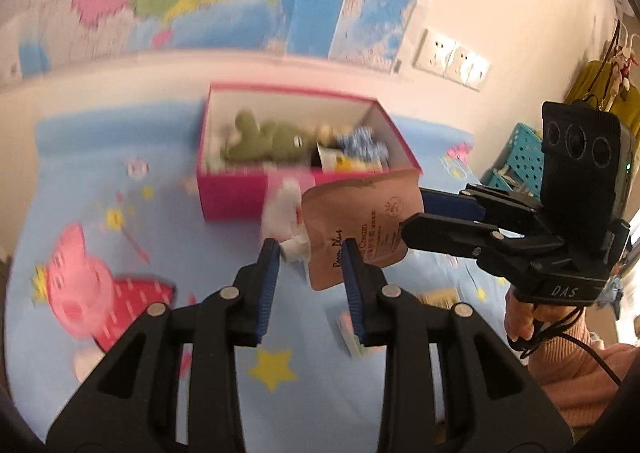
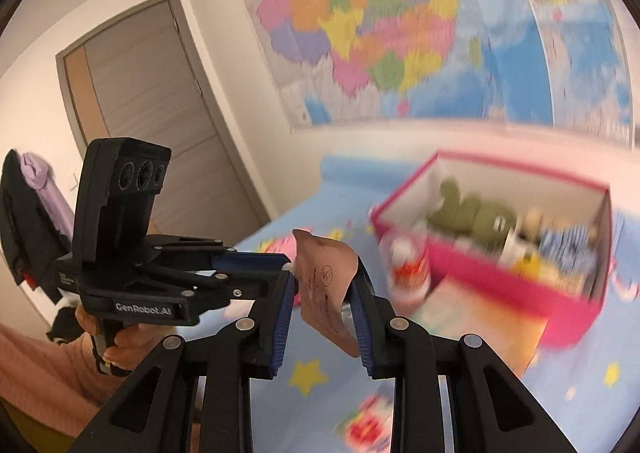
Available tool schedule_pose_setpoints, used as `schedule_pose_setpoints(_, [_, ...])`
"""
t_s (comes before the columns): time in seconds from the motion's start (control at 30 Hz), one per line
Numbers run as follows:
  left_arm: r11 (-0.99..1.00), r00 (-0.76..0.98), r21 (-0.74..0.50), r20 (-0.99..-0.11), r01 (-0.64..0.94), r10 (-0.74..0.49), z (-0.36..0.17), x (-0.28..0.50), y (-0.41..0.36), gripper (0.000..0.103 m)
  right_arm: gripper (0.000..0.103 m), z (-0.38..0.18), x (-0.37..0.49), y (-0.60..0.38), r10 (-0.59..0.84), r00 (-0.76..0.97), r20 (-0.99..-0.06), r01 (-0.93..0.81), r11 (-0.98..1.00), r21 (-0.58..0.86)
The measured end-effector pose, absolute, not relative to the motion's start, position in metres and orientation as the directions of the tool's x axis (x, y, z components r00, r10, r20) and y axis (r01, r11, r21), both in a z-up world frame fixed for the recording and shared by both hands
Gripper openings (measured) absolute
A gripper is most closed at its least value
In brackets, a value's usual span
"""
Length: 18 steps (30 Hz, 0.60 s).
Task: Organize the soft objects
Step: 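Carry the pink pouch with the right gripper into the pink box and release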
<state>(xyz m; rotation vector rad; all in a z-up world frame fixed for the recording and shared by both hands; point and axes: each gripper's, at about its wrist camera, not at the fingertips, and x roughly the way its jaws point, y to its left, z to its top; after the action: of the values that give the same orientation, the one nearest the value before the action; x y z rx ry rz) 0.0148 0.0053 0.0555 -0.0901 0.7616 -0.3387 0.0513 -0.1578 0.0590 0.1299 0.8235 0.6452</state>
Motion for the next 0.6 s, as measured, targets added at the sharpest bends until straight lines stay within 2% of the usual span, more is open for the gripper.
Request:
schedule_pose_setpoints(0.27, [0.954,0.698,-0.134,-0.655,0.268,-0.288,0.072,0.085,0.001,0.033,0.029,0.066,0.118,-0.175,0.568,0.551,-0.612,-0.435,0.821,0.370])
schedule_pose_setpoints(0.6, [0.965,0.636,-0.118,-0.732,0.232,-0.243,0.045,0.151,-0.004,0.033,0.029,0.030,0.171,-0.190,0.519,0.522,-0.676,-0.363,0.853,0.375])
